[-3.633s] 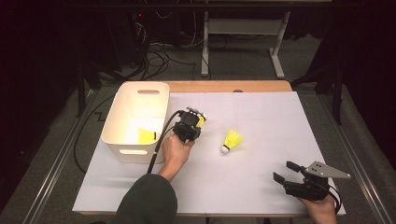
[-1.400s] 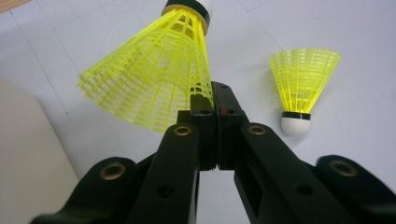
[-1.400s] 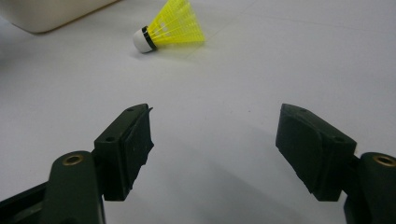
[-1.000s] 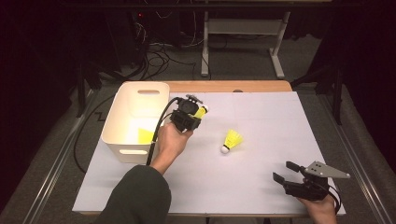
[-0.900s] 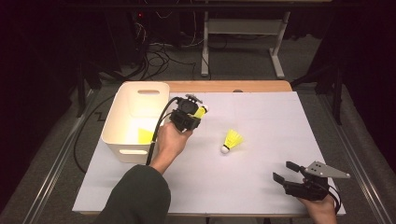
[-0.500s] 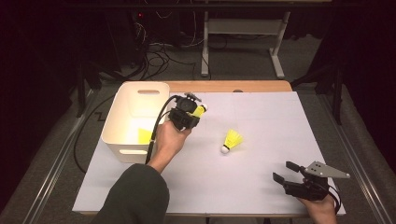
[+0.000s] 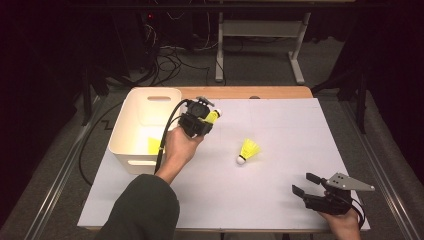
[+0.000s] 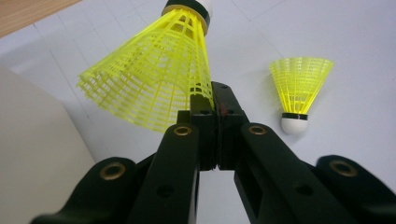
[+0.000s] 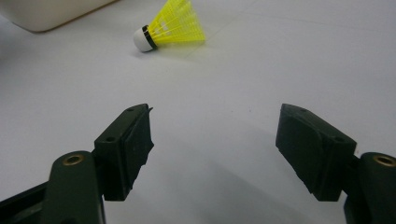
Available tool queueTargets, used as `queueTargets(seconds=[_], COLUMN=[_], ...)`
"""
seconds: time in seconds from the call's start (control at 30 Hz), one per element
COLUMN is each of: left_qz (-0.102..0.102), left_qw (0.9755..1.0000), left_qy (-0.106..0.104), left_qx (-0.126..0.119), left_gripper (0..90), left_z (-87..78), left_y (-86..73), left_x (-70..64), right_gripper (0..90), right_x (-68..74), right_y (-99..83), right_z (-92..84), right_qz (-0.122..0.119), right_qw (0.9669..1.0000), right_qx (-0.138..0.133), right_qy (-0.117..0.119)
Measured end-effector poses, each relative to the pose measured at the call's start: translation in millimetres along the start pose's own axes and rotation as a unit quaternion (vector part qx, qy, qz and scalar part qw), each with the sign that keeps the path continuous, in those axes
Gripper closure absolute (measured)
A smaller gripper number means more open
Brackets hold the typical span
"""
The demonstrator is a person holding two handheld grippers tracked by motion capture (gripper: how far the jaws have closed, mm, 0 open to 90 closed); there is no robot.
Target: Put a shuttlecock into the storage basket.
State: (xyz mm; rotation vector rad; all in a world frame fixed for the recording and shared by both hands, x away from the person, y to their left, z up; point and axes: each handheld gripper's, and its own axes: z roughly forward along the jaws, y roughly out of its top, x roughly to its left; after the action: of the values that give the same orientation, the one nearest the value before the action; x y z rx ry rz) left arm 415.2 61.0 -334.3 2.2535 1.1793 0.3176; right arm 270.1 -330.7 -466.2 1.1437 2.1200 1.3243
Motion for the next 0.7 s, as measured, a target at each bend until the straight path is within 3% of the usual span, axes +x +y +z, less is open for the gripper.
queueTargets(seconds=[0.7], left_qz=[-0.004], left_qw=[1.0], left_qy=[-0.004], left_qx=[-0.003], left_gripper=[88.8], left_z=[-11.2], left_y=[3.0], left_x=[5.9], right_gripper=[27.2], right_x=[0.1], right_y=[0.0], right_z=[0.3], right_qz=[-0.001], right_qw=[1.0], right_qx=[0.001], right_qy=[0.0])
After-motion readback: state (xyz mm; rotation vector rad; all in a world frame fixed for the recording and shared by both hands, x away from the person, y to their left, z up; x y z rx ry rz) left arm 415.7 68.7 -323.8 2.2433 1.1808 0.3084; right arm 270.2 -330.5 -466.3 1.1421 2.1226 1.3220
